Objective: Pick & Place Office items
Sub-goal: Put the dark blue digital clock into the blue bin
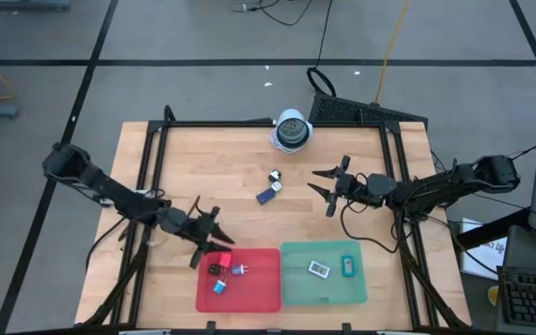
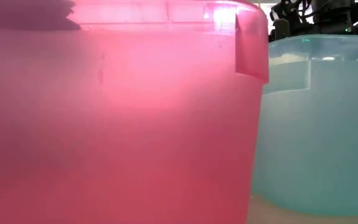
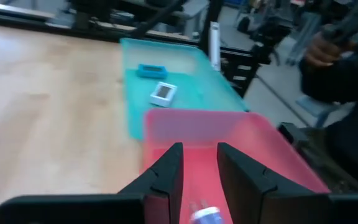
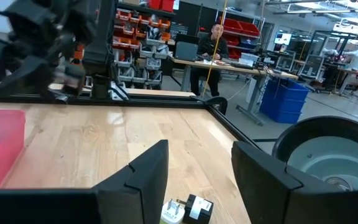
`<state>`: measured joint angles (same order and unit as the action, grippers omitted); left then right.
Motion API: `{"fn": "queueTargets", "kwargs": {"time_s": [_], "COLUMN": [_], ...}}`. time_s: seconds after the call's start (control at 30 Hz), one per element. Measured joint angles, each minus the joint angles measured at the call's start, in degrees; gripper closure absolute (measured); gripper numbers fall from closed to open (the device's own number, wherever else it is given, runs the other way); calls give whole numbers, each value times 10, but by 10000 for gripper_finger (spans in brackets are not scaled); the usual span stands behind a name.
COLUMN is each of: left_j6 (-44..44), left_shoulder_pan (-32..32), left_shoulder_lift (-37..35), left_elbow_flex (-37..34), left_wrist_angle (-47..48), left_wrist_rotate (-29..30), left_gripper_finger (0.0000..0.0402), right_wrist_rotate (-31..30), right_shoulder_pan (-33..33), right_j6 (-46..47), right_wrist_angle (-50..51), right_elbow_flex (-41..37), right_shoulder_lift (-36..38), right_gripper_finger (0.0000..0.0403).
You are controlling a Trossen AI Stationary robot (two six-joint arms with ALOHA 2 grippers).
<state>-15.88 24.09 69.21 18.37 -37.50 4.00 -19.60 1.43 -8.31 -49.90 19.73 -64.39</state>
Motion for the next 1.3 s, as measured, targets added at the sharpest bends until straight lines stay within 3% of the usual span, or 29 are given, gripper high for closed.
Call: {"fn": "queueTargets", "kwargs": {"time_s": [0.13, 0.27, 0.4, 0.53, 0.67, 0.87, 1.0, 1.2, 1.3], "left_j6": [31, 53, 37, -10, -7, 31, -43, -99, -81], "left_shoulder_pan": [-36, -73, -98, -108, -120, -145, -169, -198, -206], "left_shoulder_lift": [-87, -176, -240, -266, -264, -245, -220, -127, -55], "left_elbow_flex": [0, 0, 0, 0, 0, 0, 0, 22, 58], "left_wrist_angle": [112, 187, 198, 162, 116, 102, 103, 105, 125], "left_wrist_rotate": [8, 55, 124, 144, 205, 227, 276, 234, 208], "left_gripper_finger": [305, 305, 304, 304, 304, 304, 298, 217, 168], "right_wrist_rotate": [0, 0, 0, 0, 0, -2, 2, 3, 3], "right_shoulder_pan": [0, 0, 0, 0, 0, 0, 0, 0, 0], "right_j6": [-5, -41, -59, -59, -59, -47, 0, 14, 17], "right_wrist_angle": [0, -8, -26, -26, -21, -7, 0, 51, 71], "right_elbow_flex": [0, 0, 0, 0, 0, 0, 0, 0, 0], "right_shoulder_lift": [0, 0, 0, 0, 0, 0, 16, 62, 78], "right_gripper_finger": [238, 238, 238, 238, 238, 238, 238, 238, 238]}}
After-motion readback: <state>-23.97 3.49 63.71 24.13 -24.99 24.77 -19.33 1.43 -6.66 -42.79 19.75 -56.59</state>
